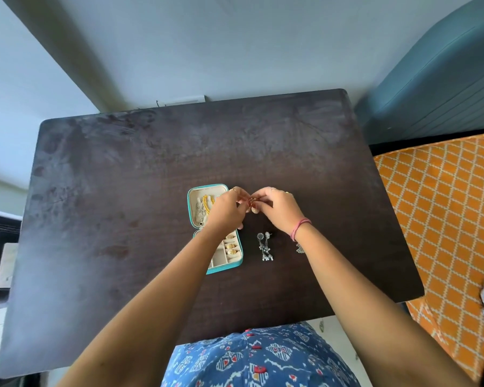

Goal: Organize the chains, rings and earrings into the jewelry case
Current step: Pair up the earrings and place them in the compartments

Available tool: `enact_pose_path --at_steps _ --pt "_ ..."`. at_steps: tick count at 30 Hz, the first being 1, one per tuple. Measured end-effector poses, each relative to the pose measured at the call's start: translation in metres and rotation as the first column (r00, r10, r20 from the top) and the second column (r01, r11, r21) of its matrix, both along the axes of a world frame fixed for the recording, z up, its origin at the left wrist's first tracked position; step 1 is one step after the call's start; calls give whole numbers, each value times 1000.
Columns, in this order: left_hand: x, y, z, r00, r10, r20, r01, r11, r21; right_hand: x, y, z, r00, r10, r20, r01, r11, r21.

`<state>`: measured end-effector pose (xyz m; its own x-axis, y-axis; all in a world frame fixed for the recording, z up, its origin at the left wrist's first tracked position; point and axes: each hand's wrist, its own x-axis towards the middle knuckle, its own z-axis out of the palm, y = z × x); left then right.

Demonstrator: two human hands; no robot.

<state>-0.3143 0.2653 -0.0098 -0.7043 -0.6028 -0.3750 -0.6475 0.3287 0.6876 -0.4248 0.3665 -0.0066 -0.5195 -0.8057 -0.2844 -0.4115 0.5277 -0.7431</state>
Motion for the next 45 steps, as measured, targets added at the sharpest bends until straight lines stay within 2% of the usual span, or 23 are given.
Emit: enact_pose_path --at_steps 5,10,13,16,21,26,31,37,40,45 --pt "17 -4 25 966 117 -229 -97 991 96 0 -5 30 1000 11 -10 -13 987 -158" --pt "28 -11 59 871 237 -429 -185 969 161 5 -19 66 999 21 -44 -33 948 -317" --pt "37 -17 78 825 261 -501 -212 965 155 13 -29 84 998 20 -59 -42 917 -396" --pt "47 -23 92 808 260 -528 -249 964 94 21 -37 99 998 36 -48 -54 889 -454" --pt "64 -31 112 815 173 -553 -212 977 -7 33 -49 119 993 105 -57 -120 869 -480" --pt "82 -35 129 716 260 -647 -283 956 71 43 -57 135 989 102 103 -29 838 -545" --pt "96 -40 139 659 279 -699 -271 954 125 51 -58 144 972 108 208 35 811 -584" --pt "103 -42 141 651 279 -706 -271 954 127 59 -60 140 971 90 222 51 827 -561" --pt "108 -42 135 640 271 -719 -196 962 188 66 -61 134 958 67 279 103 827 -552" --pt "121 -41 106 706 264 -657 -157 963 219 77 -56 111 931 -45 362 242 819 -521"
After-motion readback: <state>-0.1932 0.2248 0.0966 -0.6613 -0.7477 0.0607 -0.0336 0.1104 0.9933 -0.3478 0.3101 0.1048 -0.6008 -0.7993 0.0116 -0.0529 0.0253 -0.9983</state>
